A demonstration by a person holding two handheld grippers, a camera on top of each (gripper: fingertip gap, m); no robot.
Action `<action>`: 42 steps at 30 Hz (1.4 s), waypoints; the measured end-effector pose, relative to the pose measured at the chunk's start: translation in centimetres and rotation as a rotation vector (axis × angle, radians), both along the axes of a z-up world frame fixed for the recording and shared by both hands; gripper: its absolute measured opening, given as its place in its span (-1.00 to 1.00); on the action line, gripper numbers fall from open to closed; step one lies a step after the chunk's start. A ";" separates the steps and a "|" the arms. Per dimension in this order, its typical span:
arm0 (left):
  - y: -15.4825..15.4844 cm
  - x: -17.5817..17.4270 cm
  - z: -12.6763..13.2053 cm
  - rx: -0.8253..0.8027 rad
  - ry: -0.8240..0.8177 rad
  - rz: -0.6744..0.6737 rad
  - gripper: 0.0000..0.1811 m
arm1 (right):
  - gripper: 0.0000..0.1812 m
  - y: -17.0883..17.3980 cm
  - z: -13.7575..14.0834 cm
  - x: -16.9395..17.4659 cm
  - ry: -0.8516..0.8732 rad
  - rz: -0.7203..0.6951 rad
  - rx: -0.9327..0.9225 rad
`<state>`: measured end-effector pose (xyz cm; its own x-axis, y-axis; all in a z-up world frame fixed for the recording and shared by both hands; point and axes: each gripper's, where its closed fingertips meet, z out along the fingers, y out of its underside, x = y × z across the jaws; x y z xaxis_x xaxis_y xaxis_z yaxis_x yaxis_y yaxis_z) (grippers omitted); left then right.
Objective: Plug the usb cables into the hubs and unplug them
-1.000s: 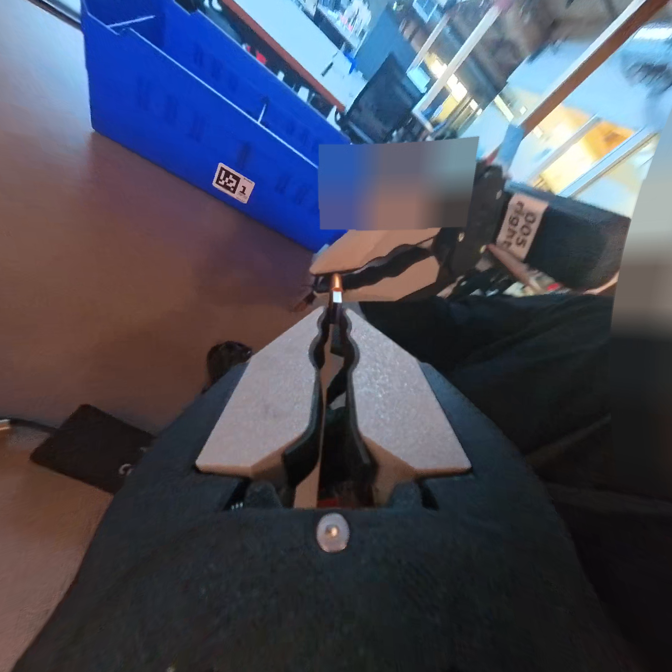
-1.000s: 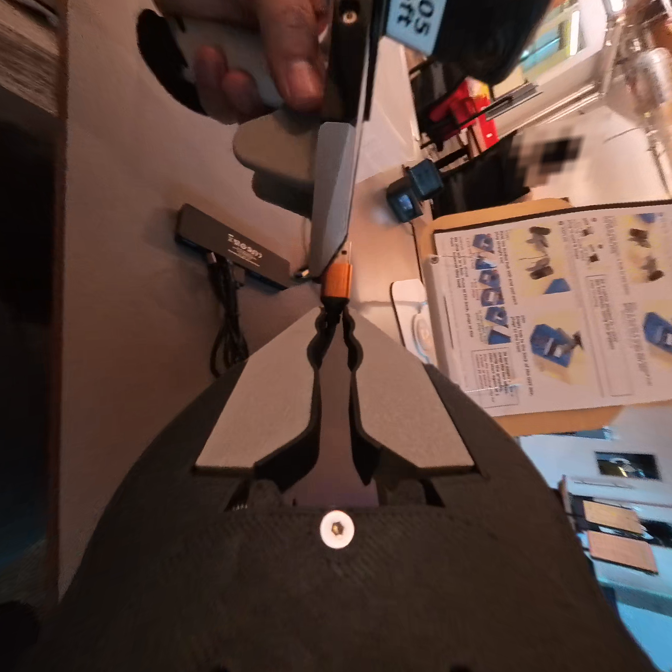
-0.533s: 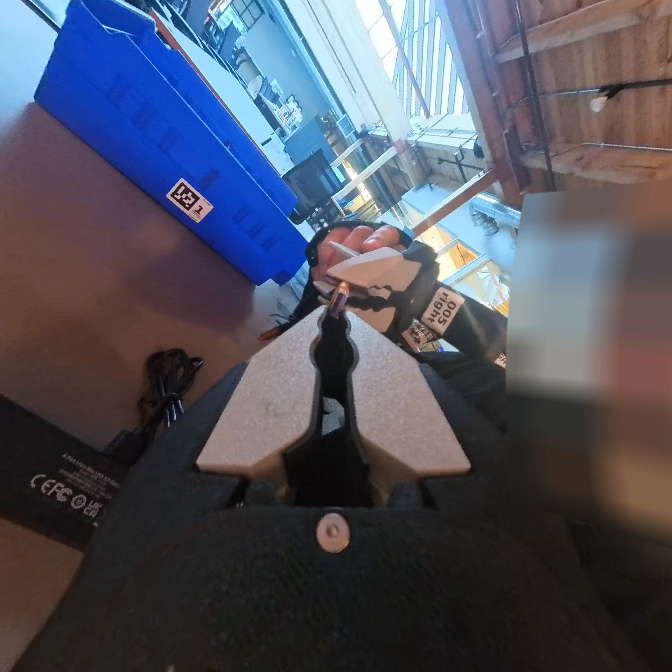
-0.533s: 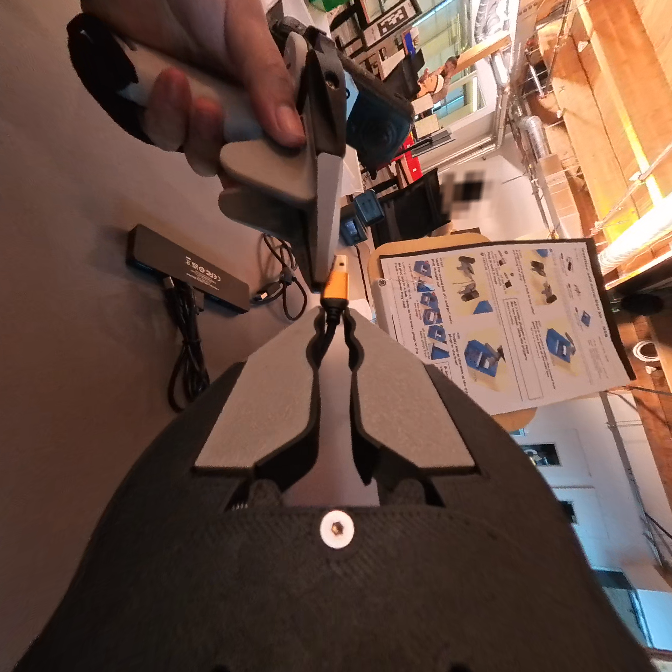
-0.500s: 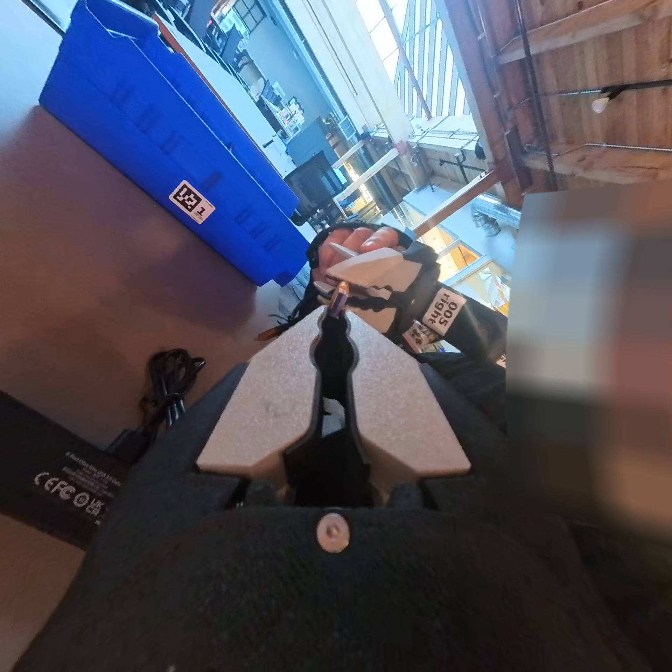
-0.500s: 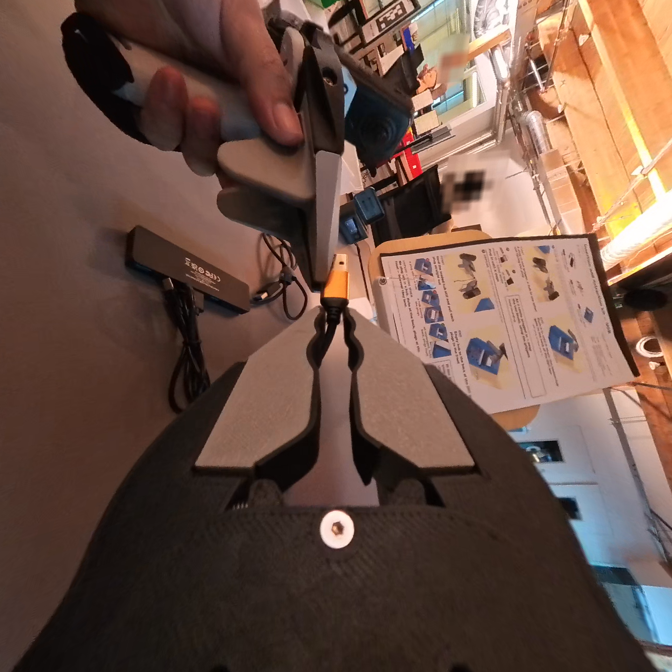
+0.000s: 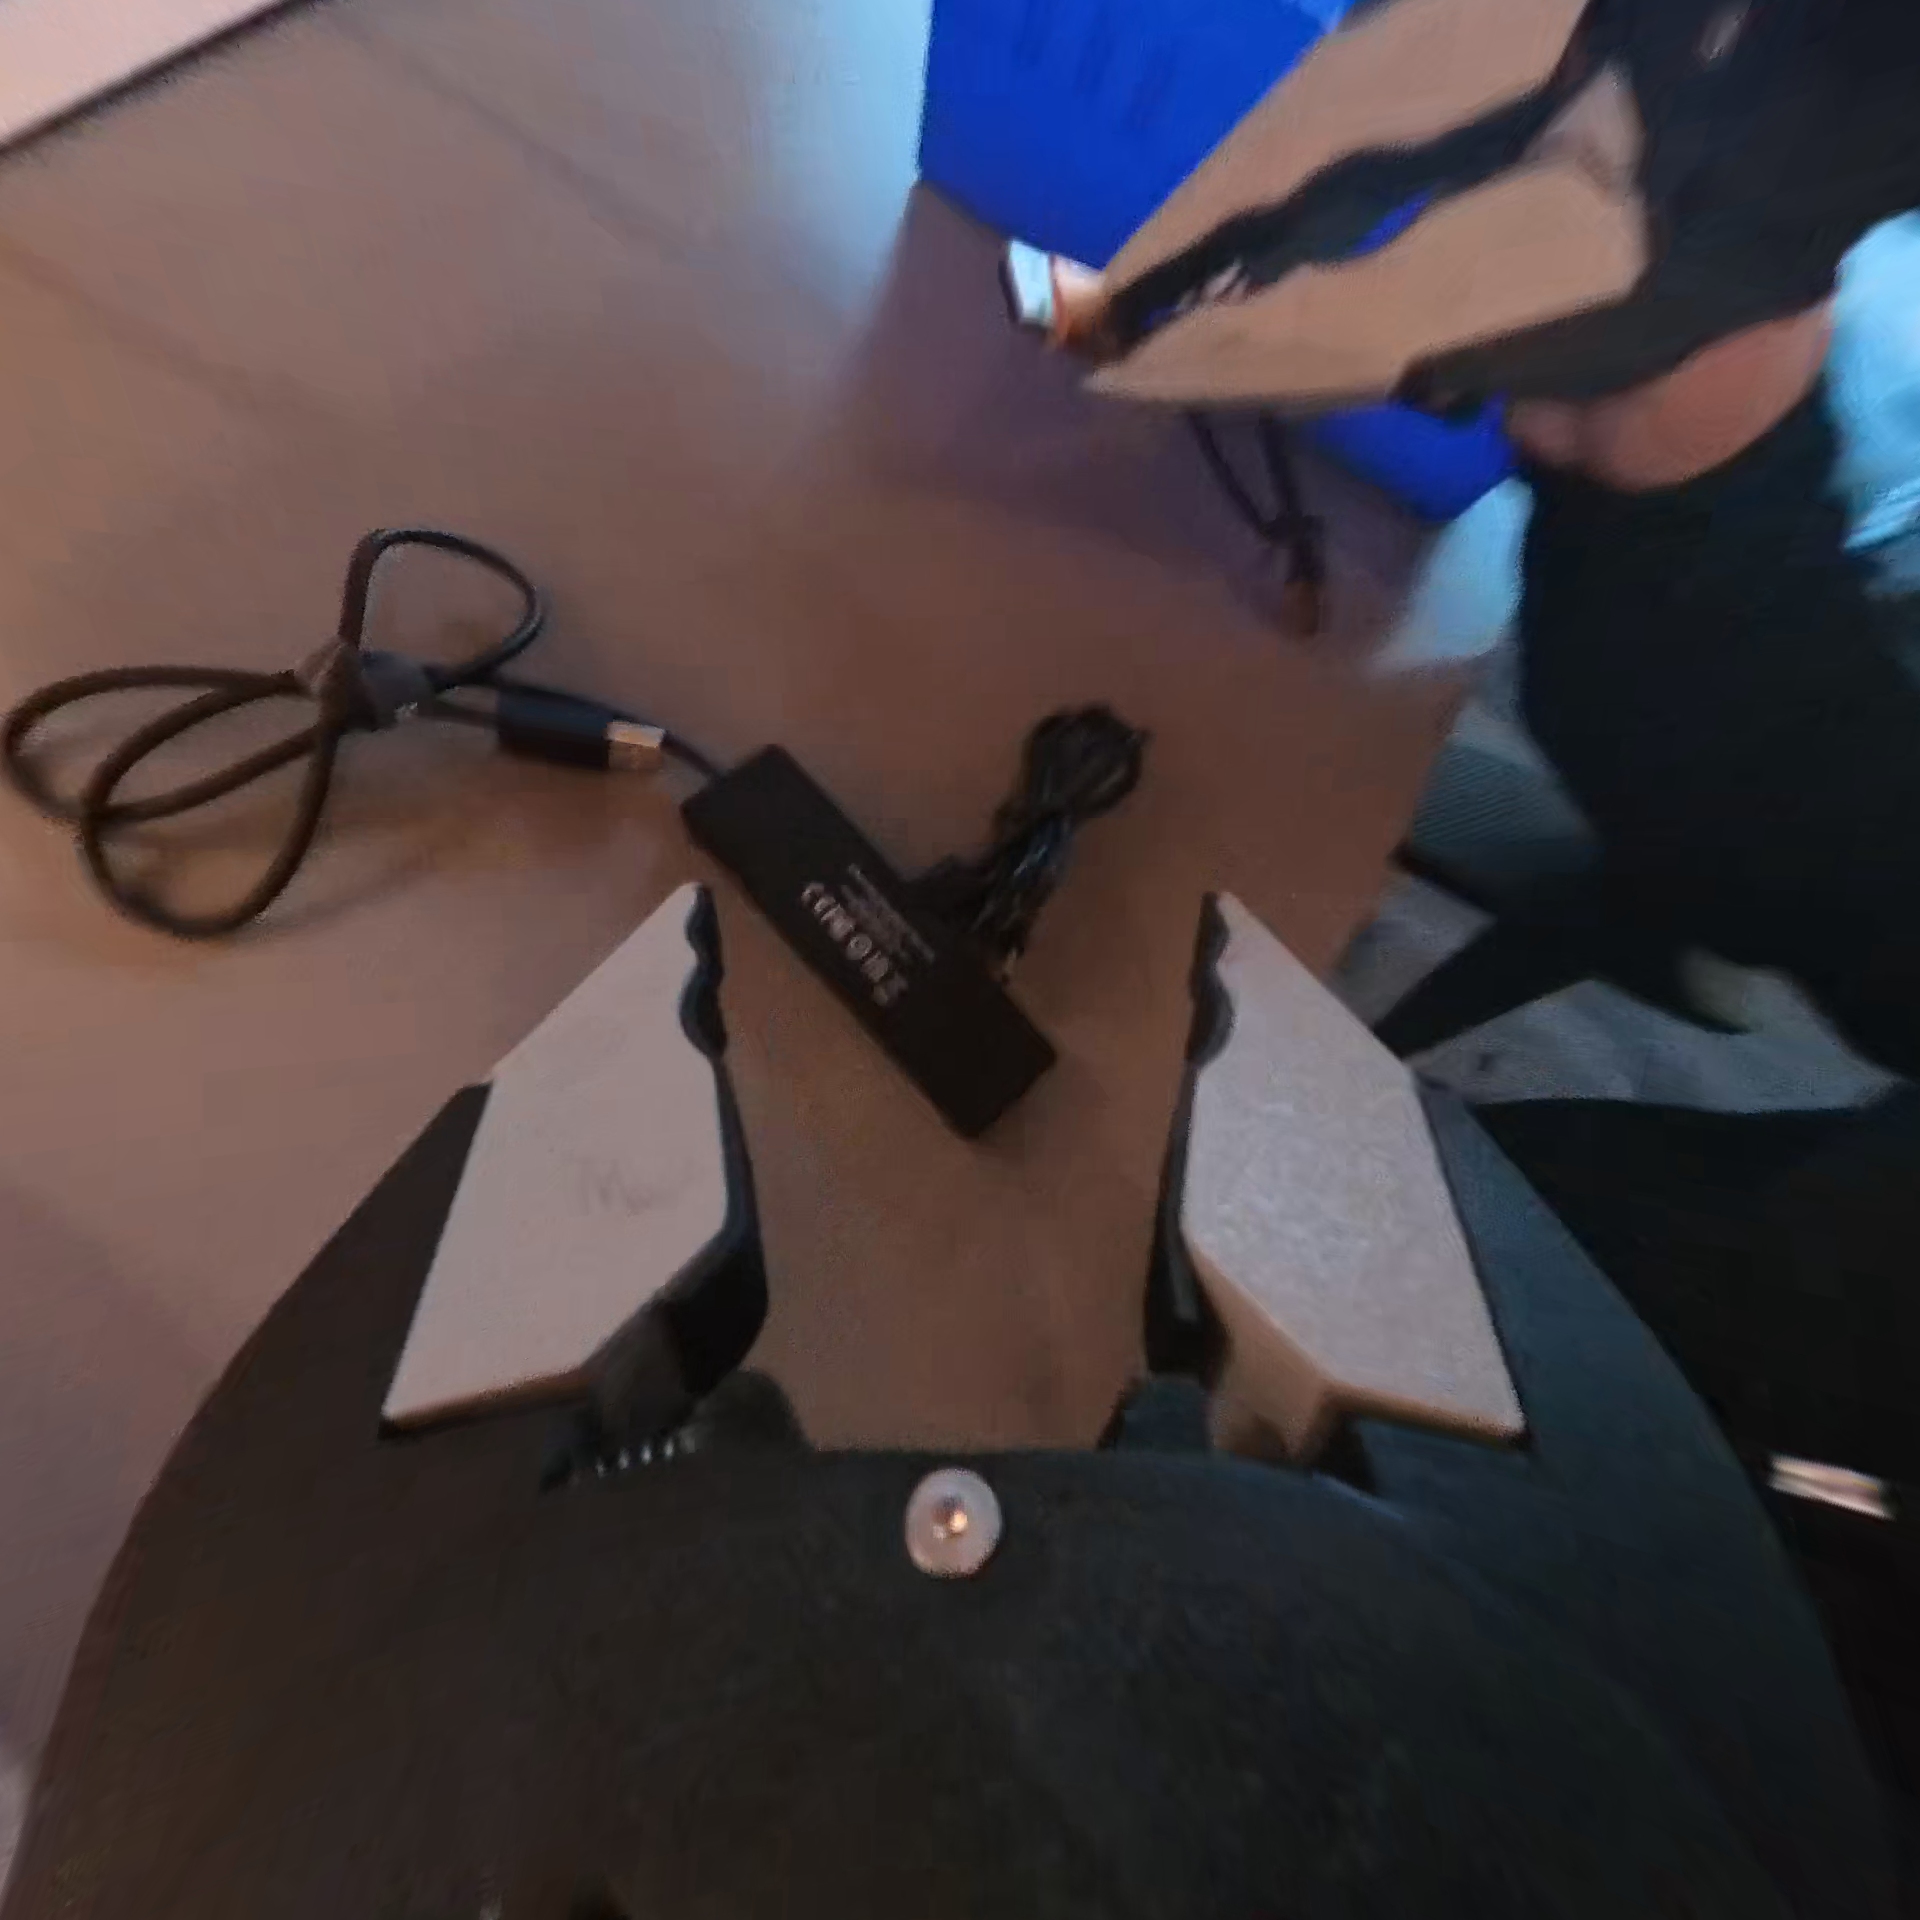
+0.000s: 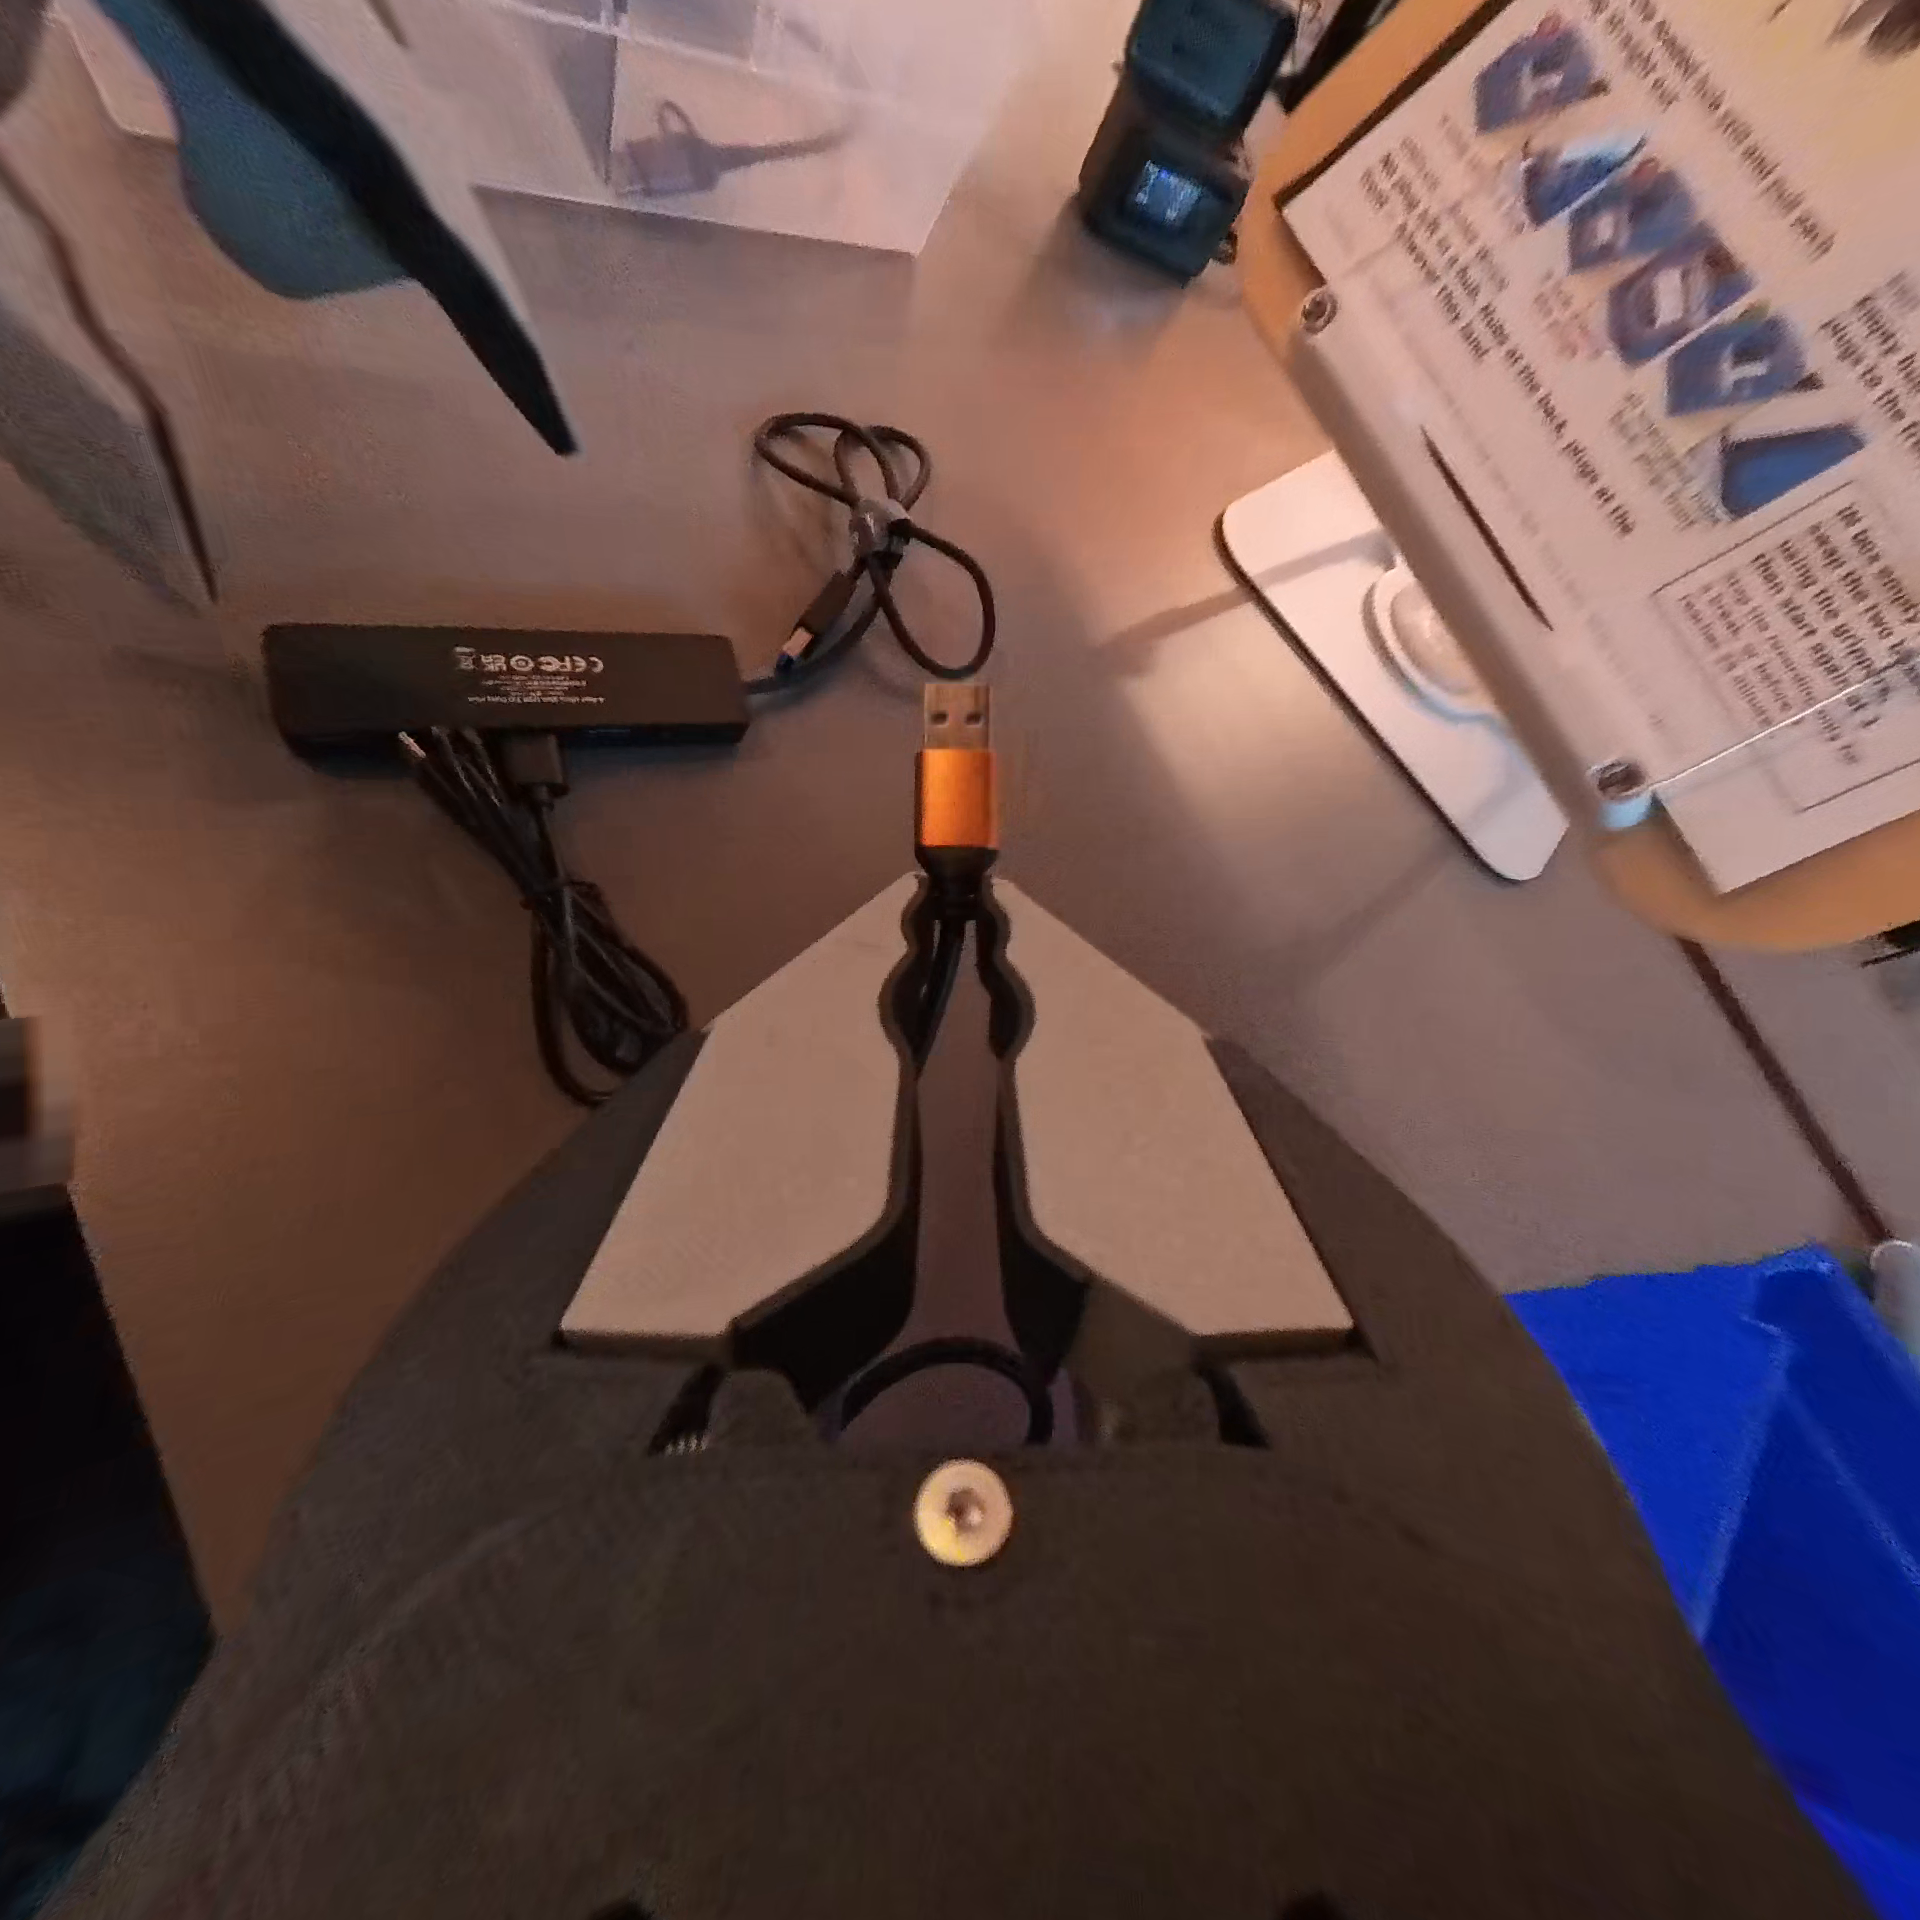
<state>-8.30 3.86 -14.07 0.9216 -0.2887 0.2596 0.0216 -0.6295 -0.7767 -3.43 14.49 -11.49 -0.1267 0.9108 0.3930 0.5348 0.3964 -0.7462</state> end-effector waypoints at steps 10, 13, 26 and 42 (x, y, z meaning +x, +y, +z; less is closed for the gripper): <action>0.1 0.1 -6.0 -0.124 0.294 0.124 -0.14 | -0.95 -1.5 -2.0 -0.3 -0.108 0.029 -0.099; 0.6 -0.2 -5.8 -0.104 0.286 0.092 -0.48 | -0.95 -1.3 -3.9 -0.4 -0.183 0.009 -0.088; -0.2 -2.0 -1.3 -0.046 -0.010 0.039 -0.60 | -0.86 -0.1 -8.1 -1.5 -0.251 -0.029 -0.044; -1.2 1.9 2.3 0.022 -0.237 -0.134 -0.59 | -0.86 -7.2 -3.3 -5.4 0.071 0.173 0.514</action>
